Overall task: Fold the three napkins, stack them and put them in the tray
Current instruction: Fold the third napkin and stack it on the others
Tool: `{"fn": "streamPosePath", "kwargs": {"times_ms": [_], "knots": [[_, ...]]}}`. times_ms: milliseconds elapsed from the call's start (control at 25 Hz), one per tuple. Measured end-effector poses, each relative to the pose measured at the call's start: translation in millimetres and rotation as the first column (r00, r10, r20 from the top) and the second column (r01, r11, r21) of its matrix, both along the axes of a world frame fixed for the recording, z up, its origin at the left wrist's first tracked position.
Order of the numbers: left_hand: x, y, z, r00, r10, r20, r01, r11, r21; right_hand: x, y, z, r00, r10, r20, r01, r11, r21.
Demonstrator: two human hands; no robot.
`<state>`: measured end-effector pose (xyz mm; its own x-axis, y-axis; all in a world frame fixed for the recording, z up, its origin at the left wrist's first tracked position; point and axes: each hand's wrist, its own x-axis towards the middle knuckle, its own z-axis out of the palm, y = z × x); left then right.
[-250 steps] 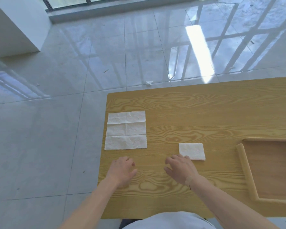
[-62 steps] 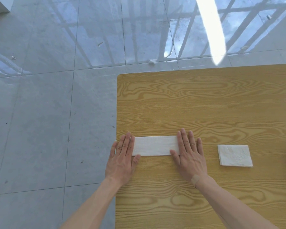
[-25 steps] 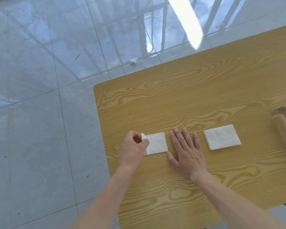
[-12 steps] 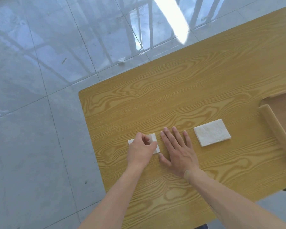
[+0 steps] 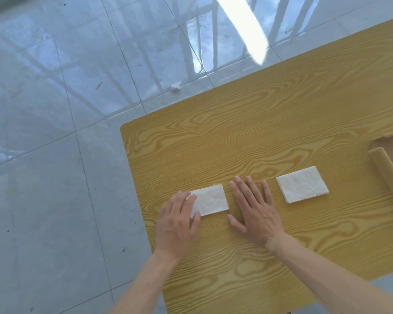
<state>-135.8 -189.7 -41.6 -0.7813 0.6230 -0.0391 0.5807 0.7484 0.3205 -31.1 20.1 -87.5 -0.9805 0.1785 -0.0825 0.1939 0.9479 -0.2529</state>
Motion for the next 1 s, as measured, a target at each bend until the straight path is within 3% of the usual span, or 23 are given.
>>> {"fn": "streamPosePath", "kwargs": {"times_ms": [160, 400, 520, 720, 840, 1000], "knots": [[17.2, -11.9, -20.8, 0.993, -0.069, 0.1, 0.09, 0.971, -0.223, -5.6, -21.1, 1.1, 0.965, 0.26, -0.006, -0.26, 0.965, 0.043], [13.0, -4.6, -32.3, 0.979, -0.079, 0.186, 0.144, 0.921, -0.362, -16.2, -29.1, 5.2, 0.961, 0.229, 0.155, -0.233, 0.972, 0.008], [12.3, -6.3, -30.4, 0.983, -0.082, 0.166, 0.136, 0.927, -0.35, -15.6, -31.9, 8.8, 0.956, 0.227, 0.184, -0.231, 0.973, 0.001], [-5.0, 4.7, -12.2, 0.999, 0.012, 0.037, -0.008, 0.993, -0.121, -37.5, -30.3, 31.0, 0.991, 0.108, 0.074, -0.108, 0.994, -0.005], [-21.8, 16.2, -3.8, 0.995, 0.082, 0.061, -0.069, 0.979, -0.19, -55.7, -28.7, 38.0, 0.988, 0.044, 0.145, -0.046, 0.999, 0.013], [-34.8, 27.1, 1.7, 0.978, 0.148, 0.146, -0.104, 0.956, -0.273, -66.1, -27.1, 42.1, 0.981, 0.096, 0.17, -0.099, 0.995, 0.009]]}}
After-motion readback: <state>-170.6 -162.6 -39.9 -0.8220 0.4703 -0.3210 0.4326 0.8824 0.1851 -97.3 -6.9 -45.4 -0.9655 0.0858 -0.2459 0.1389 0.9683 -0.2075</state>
